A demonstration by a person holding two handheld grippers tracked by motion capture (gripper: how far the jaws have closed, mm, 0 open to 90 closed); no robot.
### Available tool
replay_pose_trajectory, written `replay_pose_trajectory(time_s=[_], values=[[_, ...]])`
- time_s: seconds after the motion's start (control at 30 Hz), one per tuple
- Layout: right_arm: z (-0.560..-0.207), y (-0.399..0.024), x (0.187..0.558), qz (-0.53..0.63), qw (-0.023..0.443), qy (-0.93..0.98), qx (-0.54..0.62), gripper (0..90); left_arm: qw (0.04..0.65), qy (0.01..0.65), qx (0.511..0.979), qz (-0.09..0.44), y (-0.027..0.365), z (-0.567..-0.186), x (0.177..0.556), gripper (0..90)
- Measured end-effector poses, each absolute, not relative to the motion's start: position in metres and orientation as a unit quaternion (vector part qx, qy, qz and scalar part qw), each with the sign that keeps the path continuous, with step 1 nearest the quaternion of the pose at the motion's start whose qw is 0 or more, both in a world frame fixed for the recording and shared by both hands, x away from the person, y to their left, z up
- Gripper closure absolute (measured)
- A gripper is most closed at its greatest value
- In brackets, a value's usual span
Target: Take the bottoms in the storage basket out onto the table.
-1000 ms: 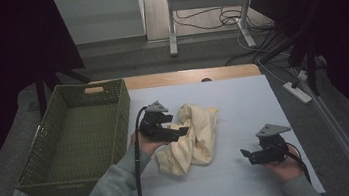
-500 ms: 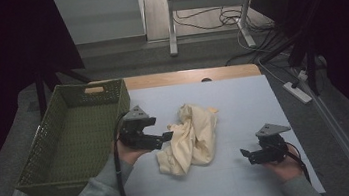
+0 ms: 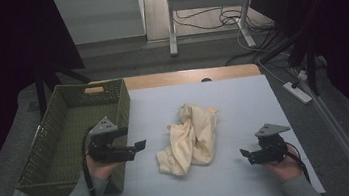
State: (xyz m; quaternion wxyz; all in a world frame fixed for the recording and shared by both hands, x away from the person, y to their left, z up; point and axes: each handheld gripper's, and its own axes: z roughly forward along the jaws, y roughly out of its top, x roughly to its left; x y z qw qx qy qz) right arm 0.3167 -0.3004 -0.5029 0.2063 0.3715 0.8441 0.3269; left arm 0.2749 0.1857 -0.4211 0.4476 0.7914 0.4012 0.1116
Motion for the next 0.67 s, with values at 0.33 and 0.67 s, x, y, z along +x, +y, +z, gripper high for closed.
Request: replay_pose_trajectory(time_s=[0.33, 0.67], values=[[-0.5013, -0.3014, 0.3164, 0.332, 0.209, 0.841, 0.373, 12.6, 0.443, 0.415, 0.787, 0.114, 0.1973, -0.4275, 0.2678, 16.3], [-0.5005, -0.3021, 0.3157, 0.335, 0.21, 0.84, 0.372, 12.6, 0.445, 0.415, 0.785, 0.117, 0.1966, -0.4265, 0.2683, 15.7]])
